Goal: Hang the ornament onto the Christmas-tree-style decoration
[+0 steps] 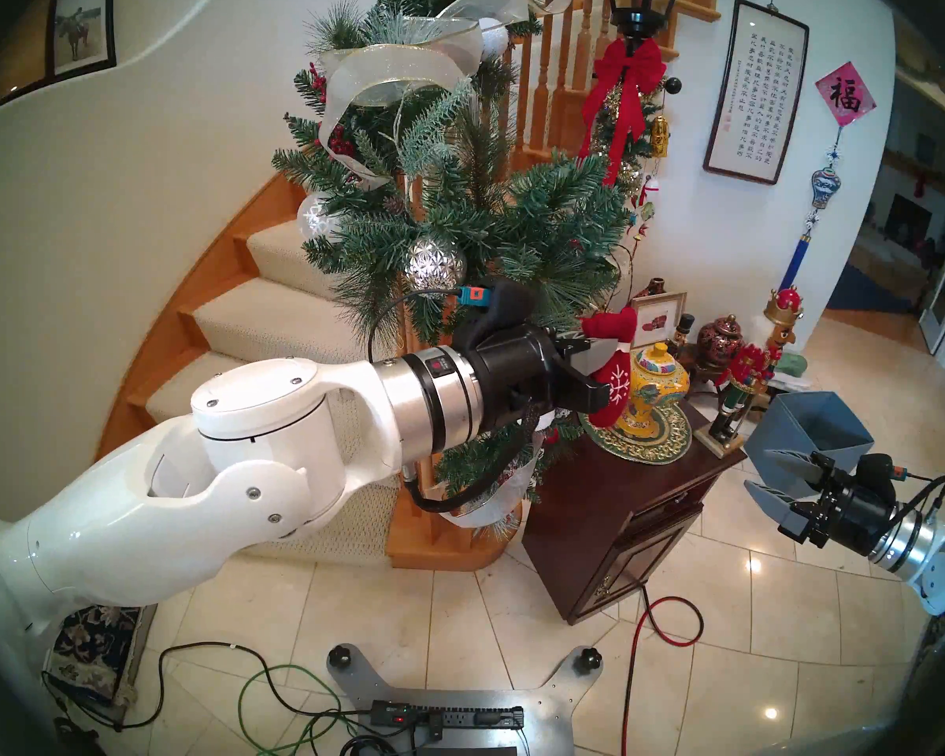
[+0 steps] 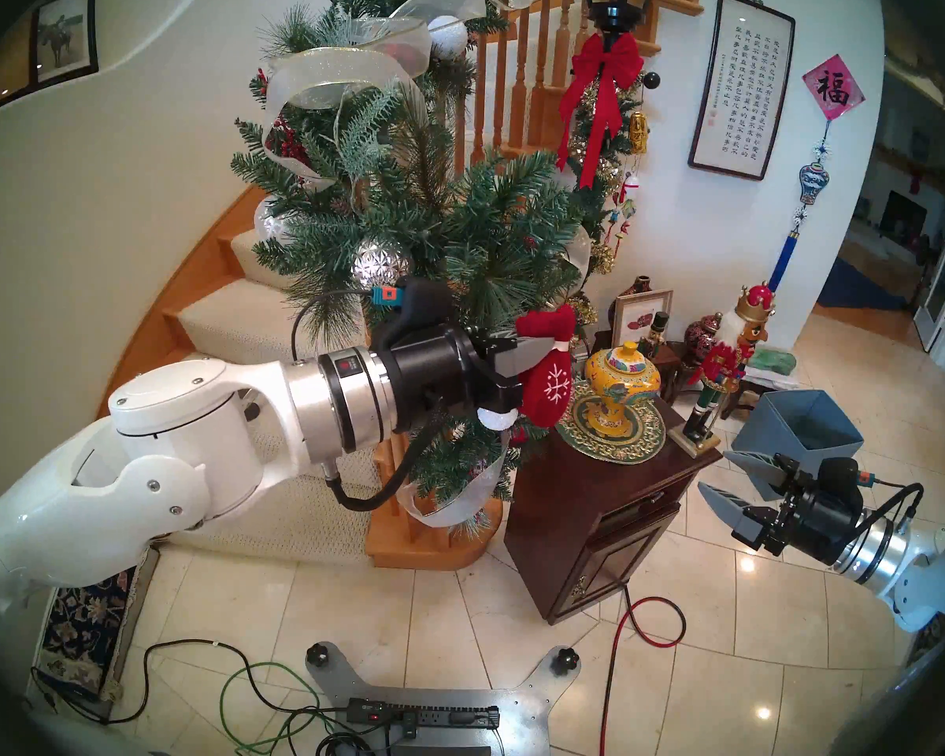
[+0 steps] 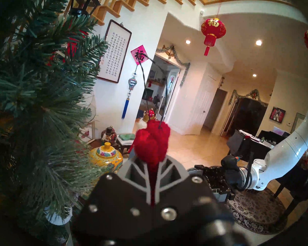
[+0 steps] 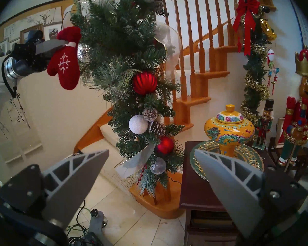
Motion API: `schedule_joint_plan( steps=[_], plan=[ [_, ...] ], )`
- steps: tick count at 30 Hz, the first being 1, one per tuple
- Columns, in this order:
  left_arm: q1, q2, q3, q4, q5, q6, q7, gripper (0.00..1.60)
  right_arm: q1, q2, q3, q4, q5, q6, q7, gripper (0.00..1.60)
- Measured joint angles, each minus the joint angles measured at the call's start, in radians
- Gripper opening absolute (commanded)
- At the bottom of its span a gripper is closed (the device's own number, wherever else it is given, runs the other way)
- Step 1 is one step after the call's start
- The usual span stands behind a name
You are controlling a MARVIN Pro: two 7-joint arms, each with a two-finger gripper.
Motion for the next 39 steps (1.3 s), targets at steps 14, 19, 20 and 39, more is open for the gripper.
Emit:
schedule_joint_plan(
  steps=[14, 19, 20, 39],
  plan=[
    [-0.004, 0.034, -0.038, -0.012, -0.049, -0.001, -0.038, 0.00, 0.000, 0.000, 0.000, 0.001, -0.002, 0.000, 0.000, 1.60],
    [-0.004, 0.045, -0.044, -0.013, -0.066, 0.000, -0.053, 0.00, 0.000, 0.000, 0.000, 0.001, -0.002, 0.000, 0.000, 1.60],
    [-0.004, 0.047, -0.045, -0.013, -0.068, 0.000, -0.056, 0.00, 0.000, 0.000, 0.000, 0.001, -0.002, 0.000, 0.000, 1.60],
    [-0.004, 0.076, -0.056, -0.013, -0.104, 0.000, -0.095, 0.00, 0.000, 0.000, 0.000, 0.002, 0.003, 0.000, 0.000, 1.60]
  ],
)
